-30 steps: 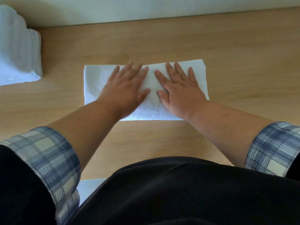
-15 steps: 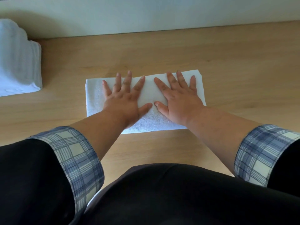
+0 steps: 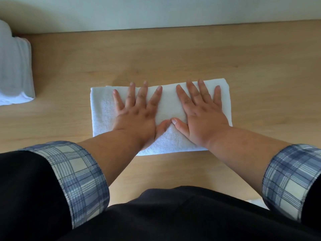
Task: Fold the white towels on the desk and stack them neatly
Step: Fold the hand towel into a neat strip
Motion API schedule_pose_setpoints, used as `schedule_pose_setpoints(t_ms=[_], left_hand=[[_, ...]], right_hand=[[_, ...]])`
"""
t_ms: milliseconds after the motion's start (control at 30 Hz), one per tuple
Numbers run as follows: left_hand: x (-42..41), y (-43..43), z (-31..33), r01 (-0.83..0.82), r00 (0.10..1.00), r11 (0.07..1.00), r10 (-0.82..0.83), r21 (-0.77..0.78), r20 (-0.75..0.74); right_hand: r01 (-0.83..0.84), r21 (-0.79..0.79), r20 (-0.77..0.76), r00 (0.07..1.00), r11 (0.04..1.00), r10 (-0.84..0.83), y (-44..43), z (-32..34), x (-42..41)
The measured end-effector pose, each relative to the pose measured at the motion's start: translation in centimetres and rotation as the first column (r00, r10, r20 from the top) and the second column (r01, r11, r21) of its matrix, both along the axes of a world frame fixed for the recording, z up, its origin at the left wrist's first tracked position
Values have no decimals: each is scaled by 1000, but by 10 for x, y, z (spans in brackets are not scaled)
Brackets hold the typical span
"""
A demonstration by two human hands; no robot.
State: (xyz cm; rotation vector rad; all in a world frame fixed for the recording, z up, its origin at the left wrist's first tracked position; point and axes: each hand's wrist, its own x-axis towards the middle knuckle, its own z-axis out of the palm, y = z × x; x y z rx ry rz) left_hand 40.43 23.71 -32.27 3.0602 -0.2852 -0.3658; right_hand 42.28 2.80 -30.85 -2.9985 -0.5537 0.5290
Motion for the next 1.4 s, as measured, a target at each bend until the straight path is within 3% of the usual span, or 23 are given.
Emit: schedule_pose_setpoints(t_ms=[300, 467, 700, 967, 1067, 1167, 1267, 1333, 1400], left_hand=[[2, 1, -1, 45, 999, 998, -44, -37, 27], [5, -3, -3, 34, 999, 999, -35, 22, 14], [6, -1, 10, 54, 997, 998, -53, 21, -64], [-17, 59, 14, -157, 981, 988, 156, 3, -118], [-15, 55, 19, -136, 979, 990, 140, 38, -151], [-23, 53, 29, -138, 982, 986, 149, 97, -118], [-49, 60, 31, 75, 997, 988, -72, 135, -21], [-65, 67, 28, 179, 983, 972, -171, 154, -66], [-74, 71, 27, 104, 989, 977, -82, 184, -119]], right_hand=[[14, 1, 32, 999, 1000, -14, 0, -4, 0], [-5, -31, 46, 999, 1000, 6, 0, -4, -2], [1, -57, 48, 999, 998, 1, -1, -5, 0], [-7, -138, 8, 1000, 990, 8, 1, -1, 3], [-10, -143, -56, 998, 990, 2, 2, 8, 4], [17, -71, -3, 1000, 997, -17, -7, 20, -18], [-62, -23, 21, 998, 998, 62, -31, 20, -66], [-56, -85, -14, 998, 995, 55, -49, 16, -86], [15, -121, -51, 998, 993, -21, -59, 17, -89]])
